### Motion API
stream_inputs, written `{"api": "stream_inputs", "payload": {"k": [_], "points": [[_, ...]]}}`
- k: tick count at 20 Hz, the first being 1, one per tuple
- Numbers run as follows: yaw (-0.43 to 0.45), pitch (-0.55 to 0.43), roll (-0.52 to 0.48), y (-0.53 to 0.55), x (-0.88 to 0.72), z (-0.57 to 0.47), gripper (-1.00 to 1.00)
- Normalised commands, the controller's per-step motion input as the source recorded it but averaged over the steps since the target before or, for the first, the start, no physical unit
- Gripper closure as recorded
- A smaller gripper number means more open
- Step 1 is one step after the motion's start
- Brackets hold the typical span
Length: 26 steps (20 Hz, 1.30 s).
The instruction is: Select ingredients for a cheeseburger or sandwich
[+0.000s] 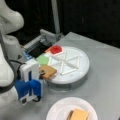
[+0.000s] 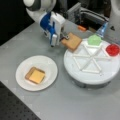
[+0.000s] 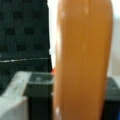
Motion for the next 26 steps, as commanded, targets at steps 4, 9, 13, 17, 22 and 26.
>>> {"api": "stream_inputs", "payload": {"k": [4,9,13,17,22,26], "points": [[0.158,0.083,0.037,-0.19,0.18,0.21,1.0],[0.161,0.121,-0.059,-0.24,0.24,0.28,1.0],[0.207,0.117,-0.185,-0.16,0.2,0.34,1.0],[0.257,0.073,-0.185,-0.06,0.15,0.3,1.0],[0.334,0.093,-0.149,-0.05,0.29,0.22,1.0],[0.333,0.104,-0.121,-0.06,0.47,0.06,1.0]]}}
